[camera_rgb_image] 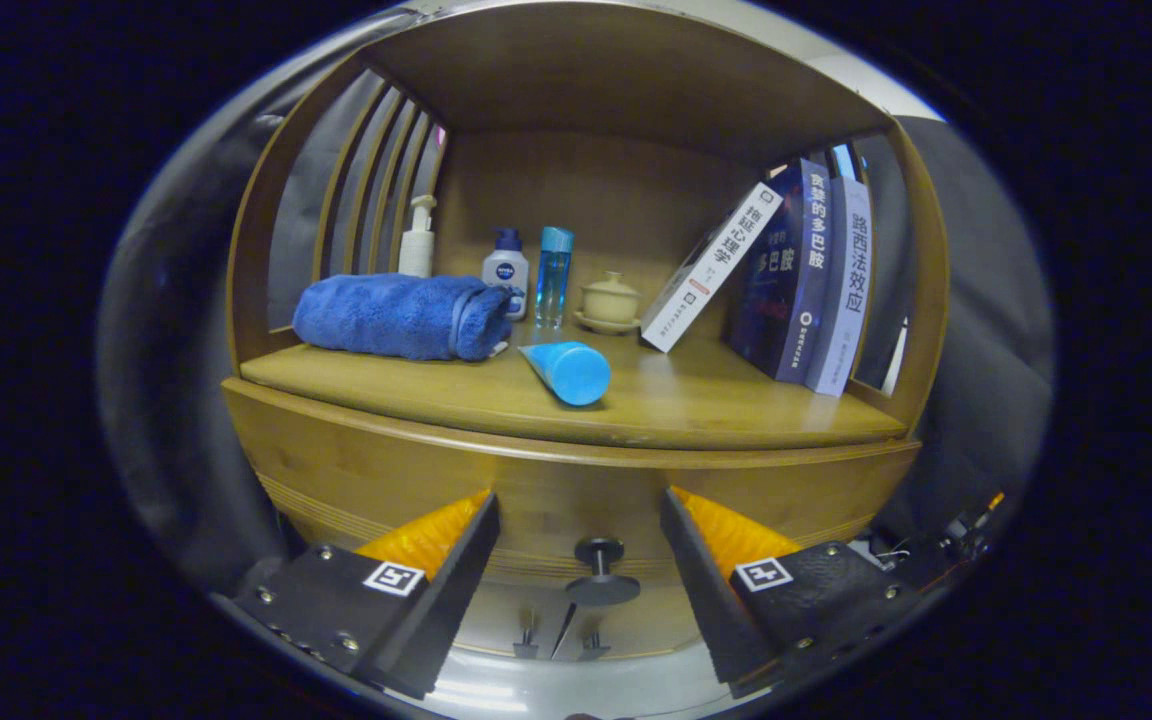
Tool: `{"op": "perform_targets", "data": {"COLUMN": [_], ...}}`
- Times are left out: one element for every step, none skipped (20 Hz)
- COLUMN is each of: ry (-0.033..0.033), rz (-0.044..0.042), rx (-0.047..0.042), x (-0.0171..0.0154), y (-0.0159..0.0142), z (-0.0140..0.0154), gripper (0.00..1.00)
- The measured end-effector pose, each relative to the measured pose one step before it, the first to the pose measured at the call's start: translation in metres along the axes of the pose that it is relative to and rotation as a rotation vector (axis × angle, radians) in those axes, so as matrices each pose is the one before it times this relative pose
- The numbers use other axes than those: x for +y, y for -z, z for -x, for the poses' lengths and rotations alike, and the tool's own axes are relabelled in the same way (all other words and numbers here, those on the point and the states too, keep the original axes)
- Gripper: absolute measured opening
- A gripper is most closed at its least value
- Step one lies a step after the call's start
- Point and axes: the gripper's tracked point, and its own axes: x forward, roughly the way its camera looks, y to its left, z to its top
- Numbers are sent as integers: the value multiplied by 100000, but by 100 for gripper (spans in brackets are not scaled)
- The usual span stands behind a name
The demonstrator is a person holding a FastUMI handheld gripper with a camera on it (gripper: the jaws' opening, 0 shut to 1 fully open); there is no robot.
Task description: Pull open the drawer, take out the items inside it, and place them on the countertop above the cabinet.
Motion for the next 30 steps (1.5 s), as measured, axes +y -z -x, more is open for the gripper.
{"op": "perform_targets", "data": {"ry": [24, -155, -191, -102, 12, 36, -20, -65, -81, -258, 311, 722, 815, 24, -597, -809, -679, -759, -899, -1384, -1319, -1184, -1062, -1330, -1084, -944, -528, -606, -759, -845], "rz": [-50, -246, -73, 170, 192, -4, 61, 179, 455, 302, -297, -1217, -1357, -968, -773, -1055, -1296, -1387, -760, -87, 435, 35, -279, -247, -72, 906, 1519, 1197, 417, -416], "rx": [324, 18, -44, -295, -231, -304, -308, -640, -727, -588, -369, -1699, -2650, -2881, -2138, -2274, -1998, -2395, -2046, -2005, -1194, -1302, -1115, -1335, -1949, -2073, -1782, -1680, -1452, -1276], "x": [73, 11, 10, 38, -11, 6, -160, -31, -43, -69, -258, -508, -518, -571, -419, -367, -403, -402, -423, -272, -295, -344, -302, -181, -277, -224, -306, -195, -41, 17], "y": [-61, 13, 27, -86, 15, -8, 324, -10, -5, -39, 19, -504, -885, -1157, -1199, -1385, -1336, -1622, -1570, -1650, -1505, -1435, -1353, -1471, -1560, -1553, -1232, -1132, -877, -652], "z": [-134, 2, -62, 37, 5, 20, -96, -3, -12, 66, 308, 537, 712, 858, 908, 1126, 1248, 1298, 1237, 1233, 1296, 1193, 1295, 1382, 1423, 1431, 1374, 1366, 1305, 1205], "gripper": [98, 98, 97, 97, 97, 97, 97, 97, 97, 97, 97, 98, 98, 98, 97, 97, 97, 97, 97, 97, 97, 97, 97, 97, 97, 97, 97, 97, 97, 97]}}
